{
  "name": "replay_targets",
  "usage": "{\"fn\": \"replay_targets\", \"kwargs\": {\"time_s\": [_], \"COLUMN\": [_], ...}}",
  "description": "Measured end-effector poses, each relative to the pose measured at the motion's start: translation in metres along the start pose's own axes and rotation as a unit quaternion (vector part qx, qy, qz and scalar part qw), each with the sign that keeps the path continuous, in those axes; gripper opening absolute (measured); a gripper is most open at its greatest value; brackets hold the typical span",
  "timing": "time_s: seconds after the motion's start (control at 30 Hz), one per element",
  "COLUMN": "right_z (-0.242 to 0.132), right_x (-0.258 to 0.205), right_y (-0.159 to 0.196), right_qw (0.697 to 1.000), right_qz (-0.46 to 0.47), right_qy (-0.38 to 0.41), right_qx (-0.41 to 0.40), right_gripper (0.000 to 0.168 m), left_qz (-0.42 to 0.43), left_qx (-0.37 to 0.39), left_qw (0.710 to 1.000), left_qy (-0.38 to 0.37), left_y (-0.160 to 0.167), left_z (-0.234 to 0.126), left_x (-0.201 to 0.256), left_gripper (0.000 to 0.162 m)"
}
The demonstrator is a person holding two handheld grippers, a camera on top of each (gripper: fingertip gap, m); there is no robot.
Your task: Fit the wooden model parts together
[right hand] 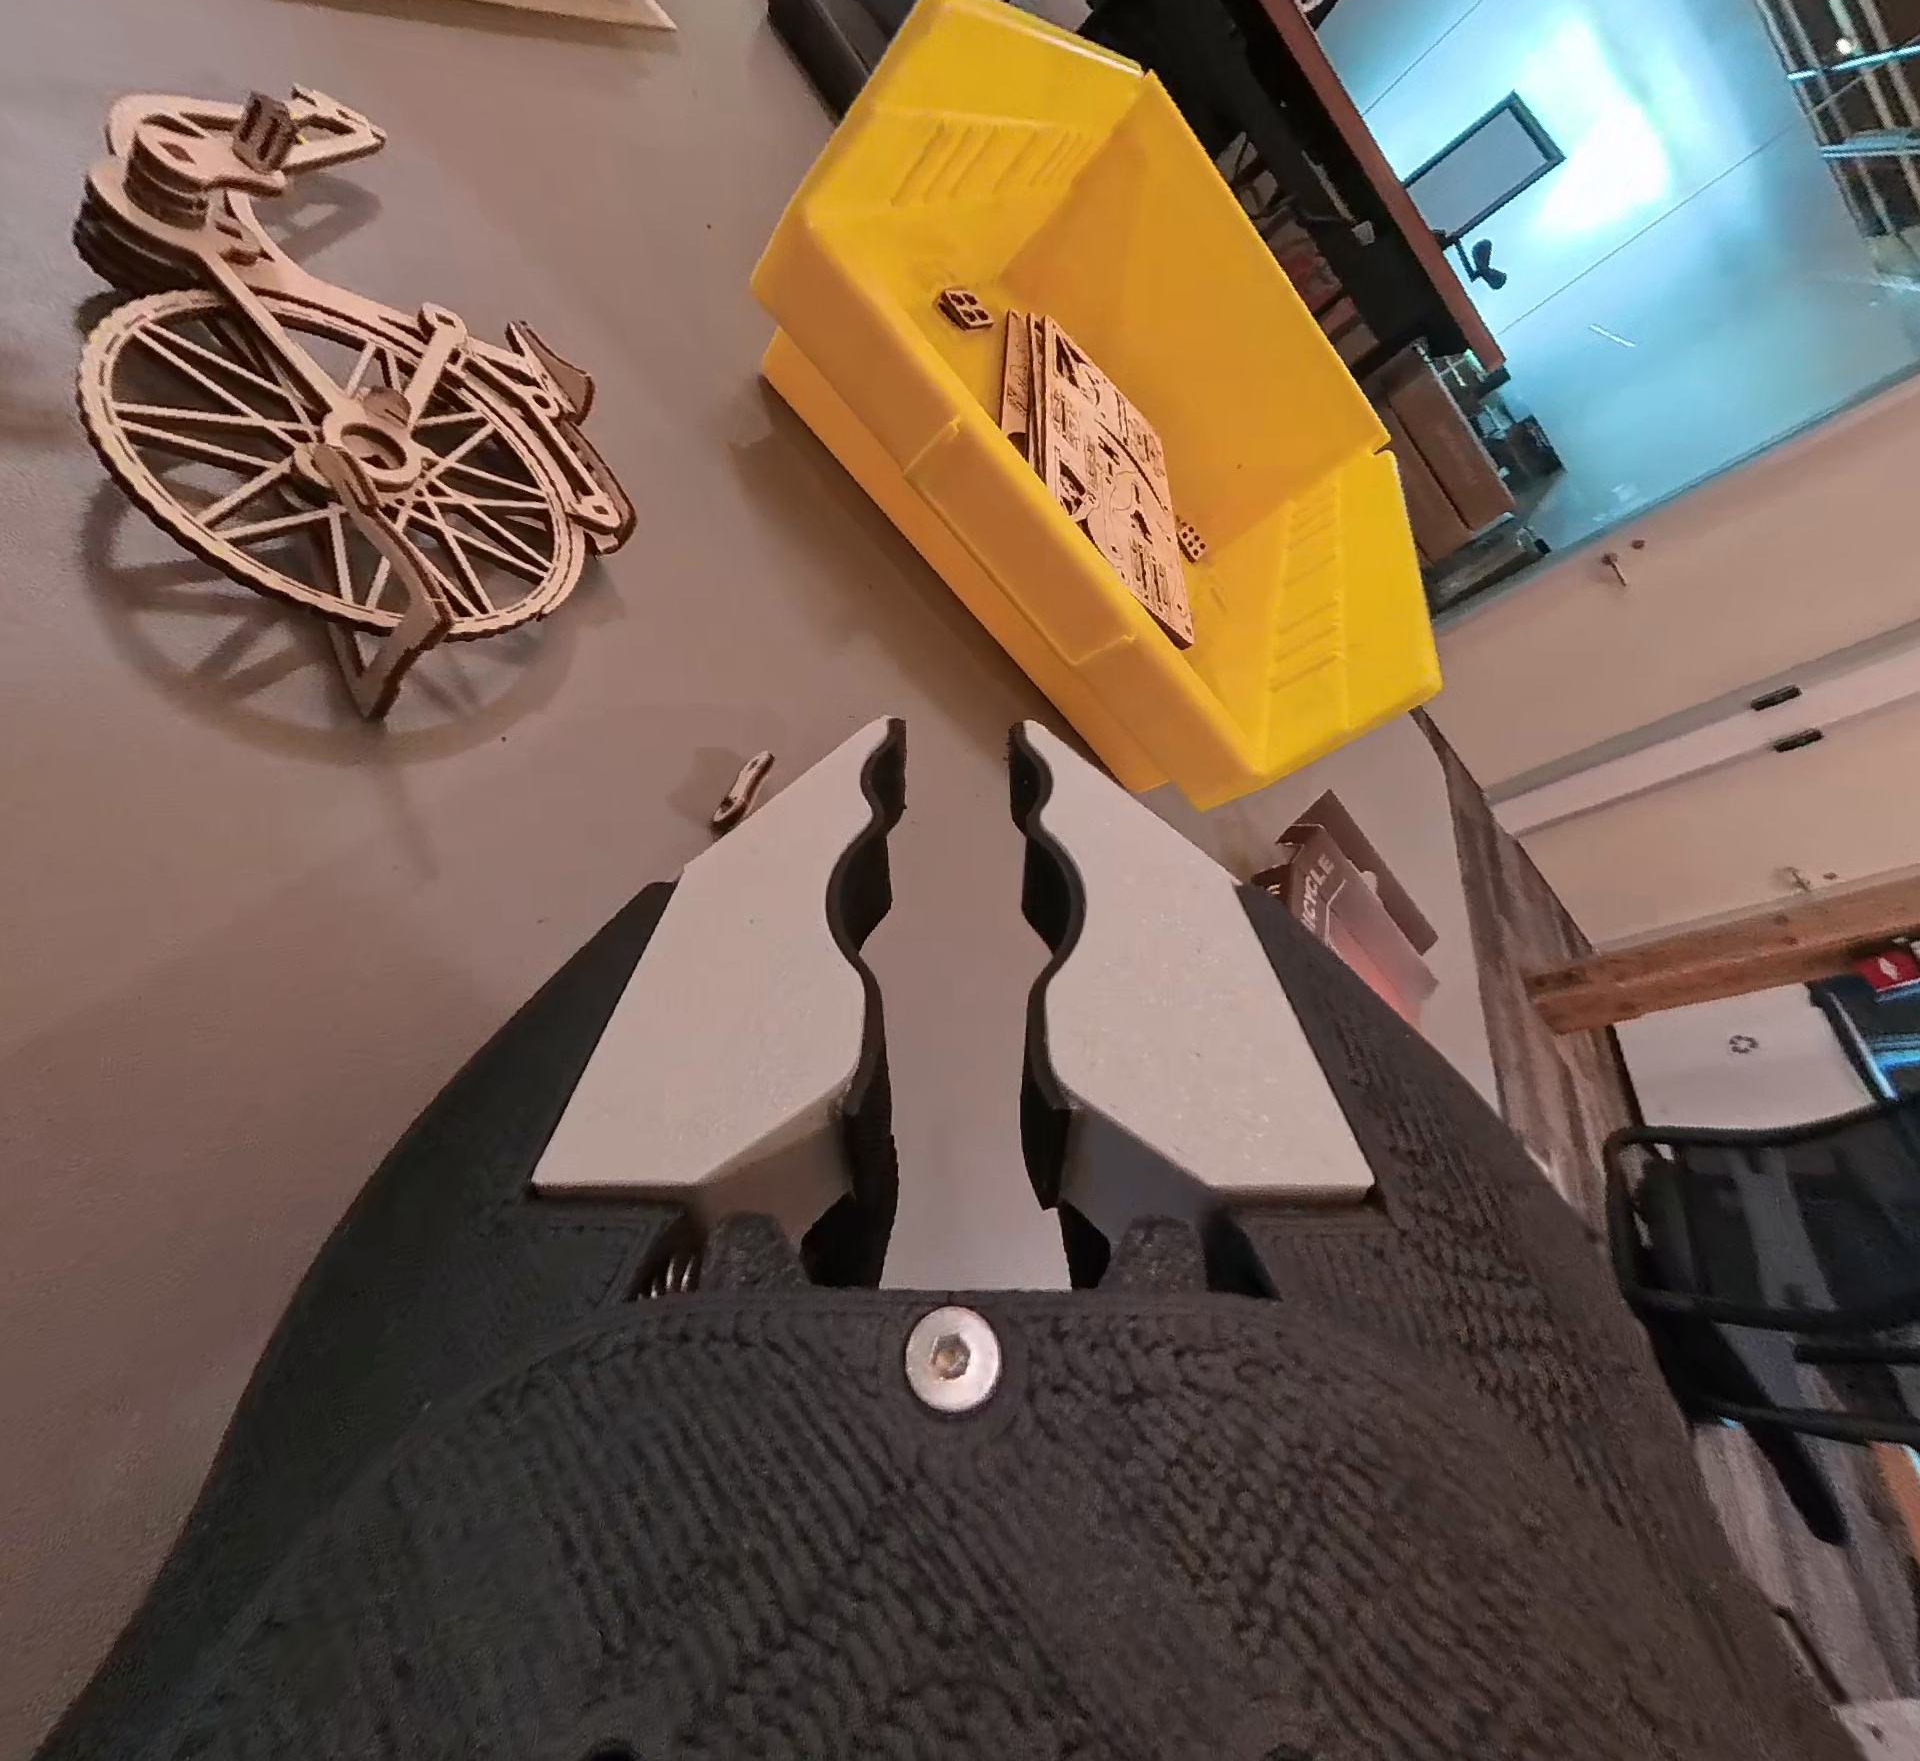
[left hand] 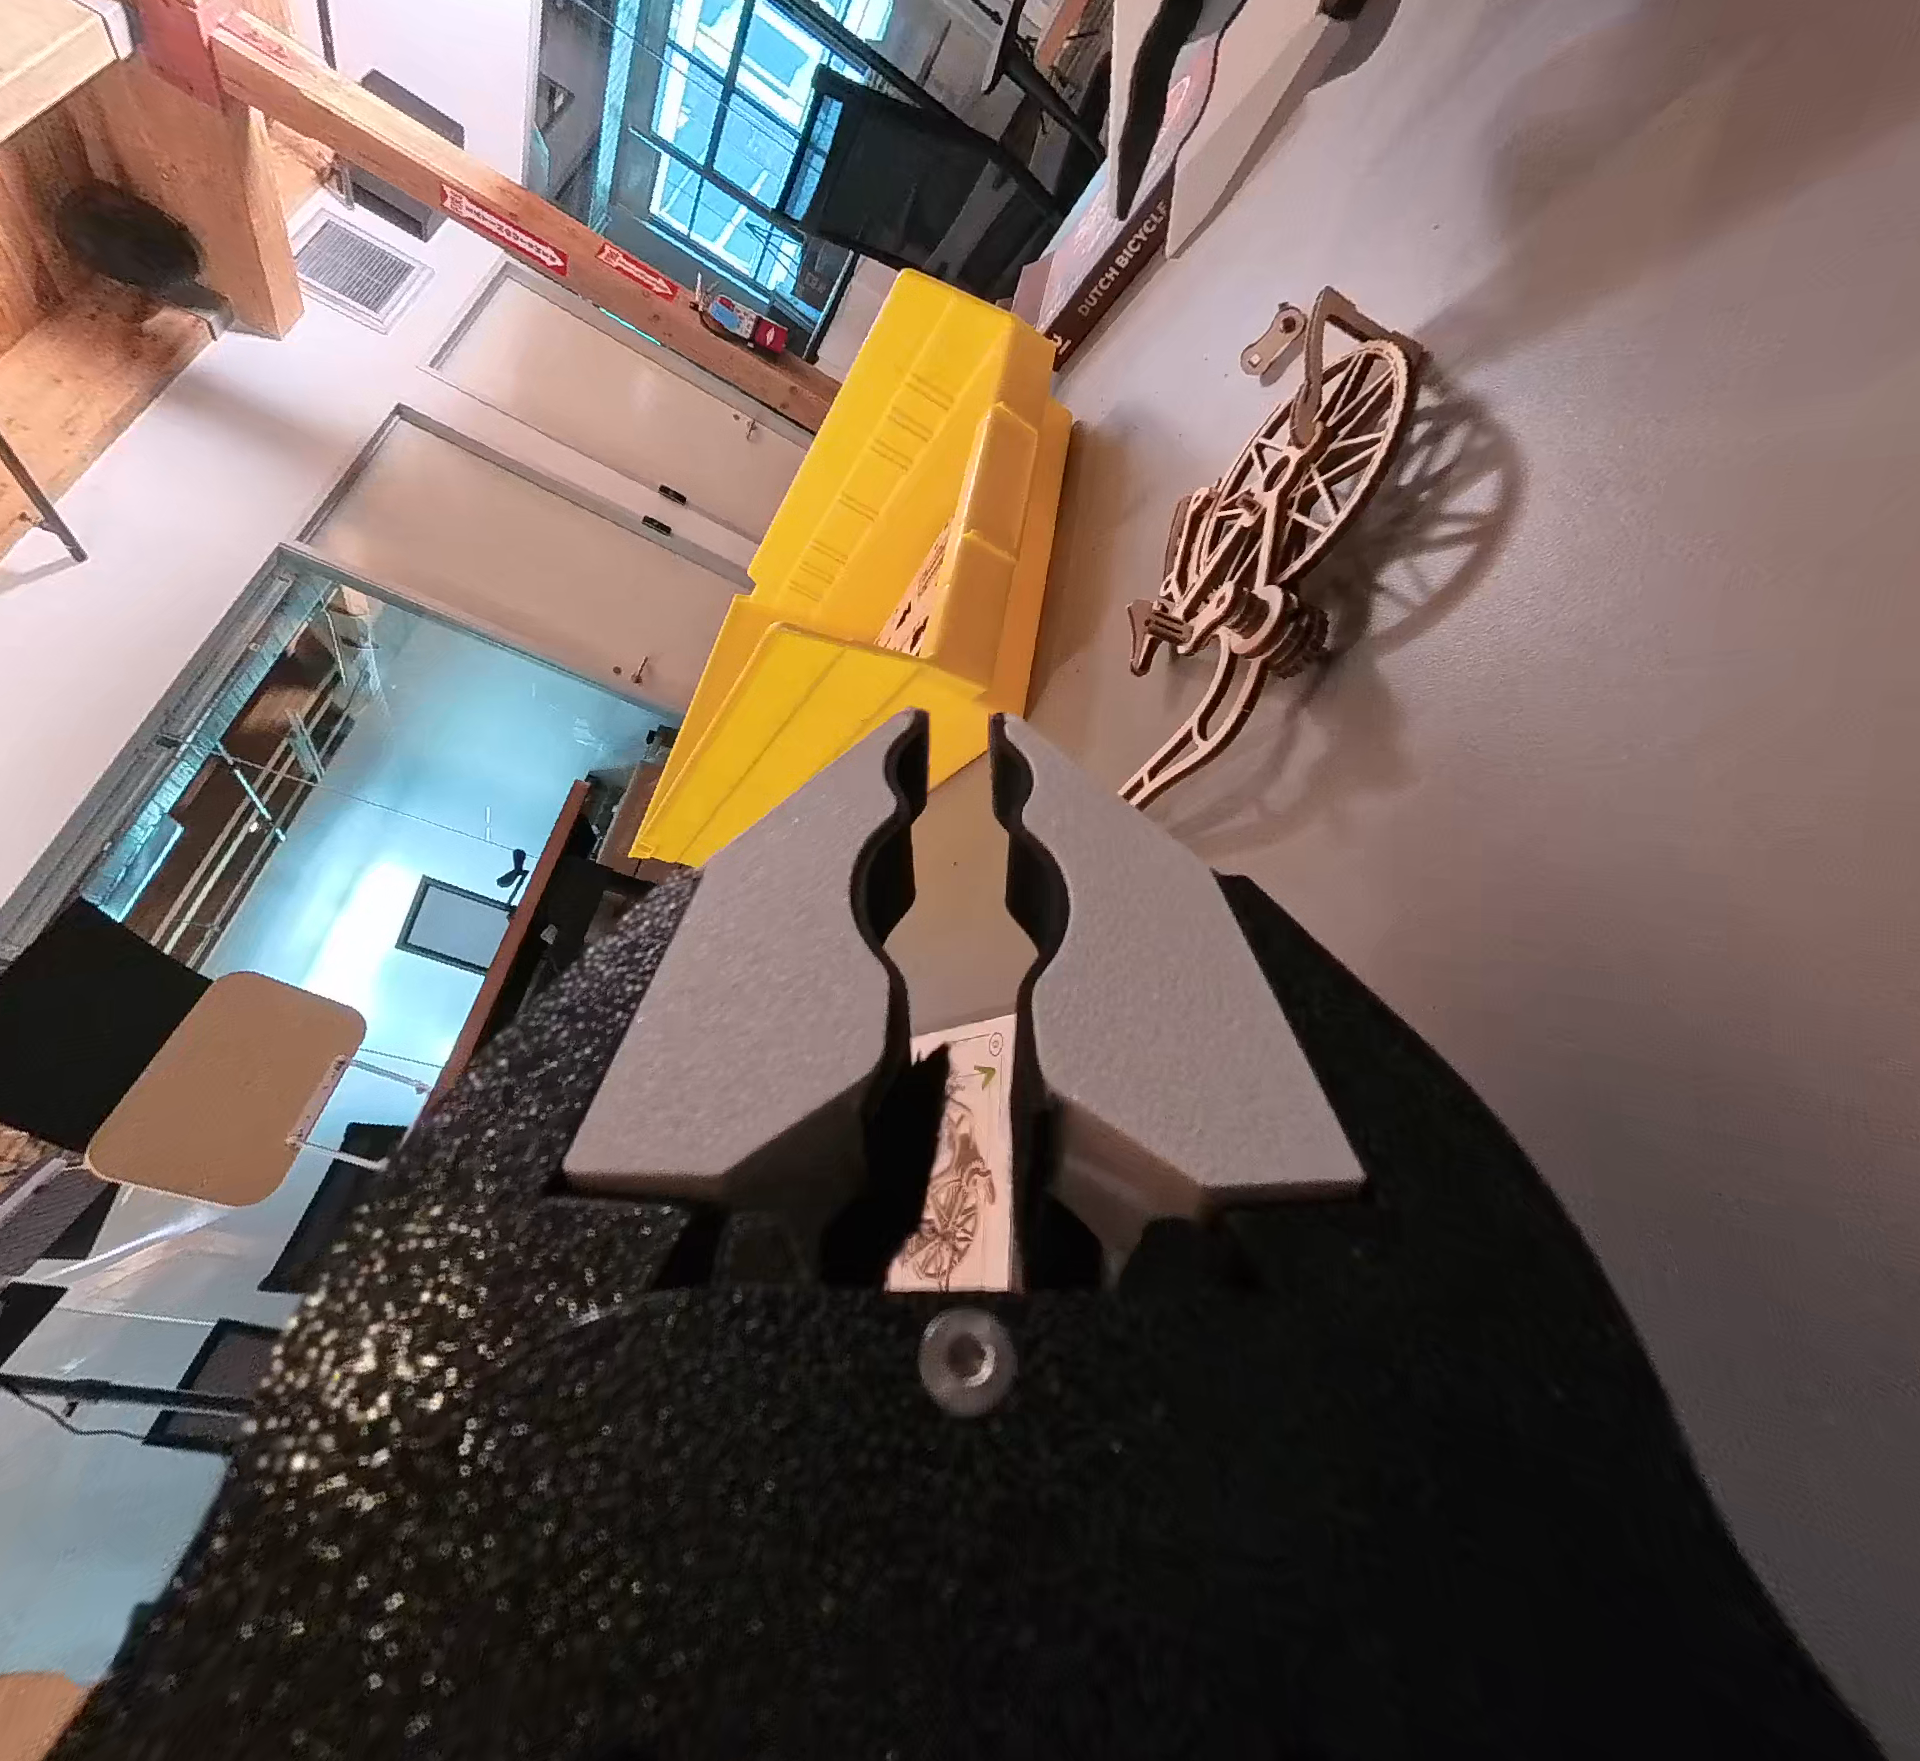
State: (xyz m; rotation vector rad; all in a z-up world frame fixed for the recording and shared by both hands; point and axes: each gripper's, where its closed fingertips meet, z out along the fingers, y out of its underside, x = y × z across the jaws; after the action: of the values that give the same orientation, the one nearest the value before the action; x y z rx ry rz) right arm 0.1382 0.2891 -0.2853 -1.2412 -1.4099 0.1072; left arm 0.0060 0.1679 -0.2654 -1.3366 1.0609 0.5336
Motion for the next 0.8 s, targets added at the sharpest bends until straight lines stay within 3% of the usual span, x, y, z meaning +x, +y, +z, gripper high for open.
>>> {"fn": "replay_targets", "kwargs": {"time_s": [0.8], "right_z": [0.000], "right_x": [0.014], "right_y": [0.003], "right_qw": [0.999], "right_qz": [-0.006], "right_qy": [0.045], "right_qx": [-0.016], "right_gripper": [0.015], "left_qz": [0.018], "left_qx": [-0.011], "left_qw": [0.999], "left_qy": [0.025], "left_y": [0.003], "left_z": [0.001], "left_x": [0.010], "left_gripper": [0.003]}}
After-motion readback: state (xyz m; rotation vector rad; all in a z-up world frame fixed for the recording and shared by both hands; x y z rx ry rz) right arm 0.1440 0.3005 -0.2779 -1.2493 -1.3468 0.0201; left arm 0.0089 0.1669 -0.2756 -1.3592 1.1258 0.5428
